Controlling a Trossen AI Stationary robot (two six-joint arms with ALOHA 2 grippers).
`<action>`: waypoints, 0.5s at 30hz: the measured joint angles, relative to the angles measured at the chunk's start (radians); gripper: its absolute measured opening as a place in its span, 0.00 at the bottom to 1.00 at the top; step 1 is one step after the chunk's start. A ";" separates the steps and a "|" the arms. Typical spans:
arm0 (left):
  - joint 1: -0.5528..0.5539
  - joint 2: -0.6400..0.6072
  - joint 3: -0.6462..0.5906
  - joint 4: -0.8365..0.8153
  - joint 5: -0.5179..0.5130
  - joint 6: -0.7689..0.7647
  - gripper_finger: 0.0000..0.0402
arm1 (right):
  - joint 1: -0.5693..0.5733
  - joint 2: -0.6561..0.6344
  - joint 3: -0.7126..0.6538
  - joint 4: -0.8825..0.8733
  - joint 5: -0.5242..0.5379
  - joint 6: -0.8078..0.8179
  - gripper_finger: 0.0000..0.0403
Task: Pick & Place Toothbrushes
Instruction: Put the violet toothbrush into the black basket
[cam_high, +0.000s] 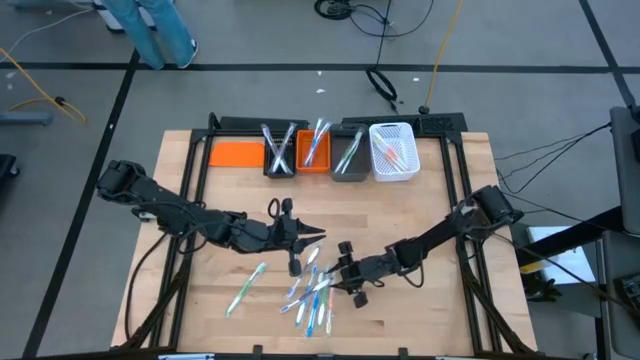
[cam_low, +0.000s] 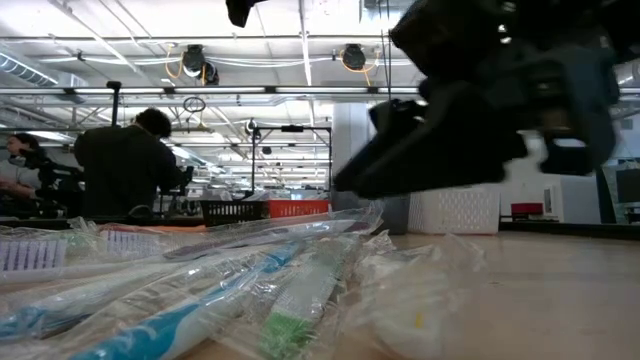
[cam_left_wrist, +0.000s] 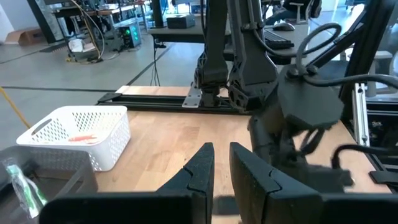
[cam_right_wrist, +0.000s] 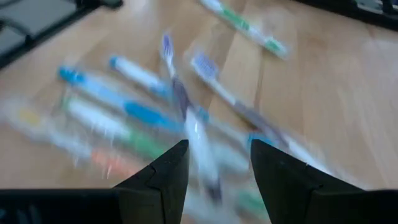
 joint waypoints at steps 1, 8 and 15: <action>0.000 0.000 0.000 0.000 0.000 0.003 0.13 | -0.001 0.013 0.026 -0.008 -0.005 0.002 0.41; 0.006 0.000 0.000 0.000 -0.001 -0.003 0.13 | -0.006 0.067 0.195 -0.198 -0.021 -0.046 0.41; 0.004 0.000 0.000 -0.015 0.000 -0.008 0.13 | -0.008 0.067 0.180 -0.225 -0.024 -0.047 0.41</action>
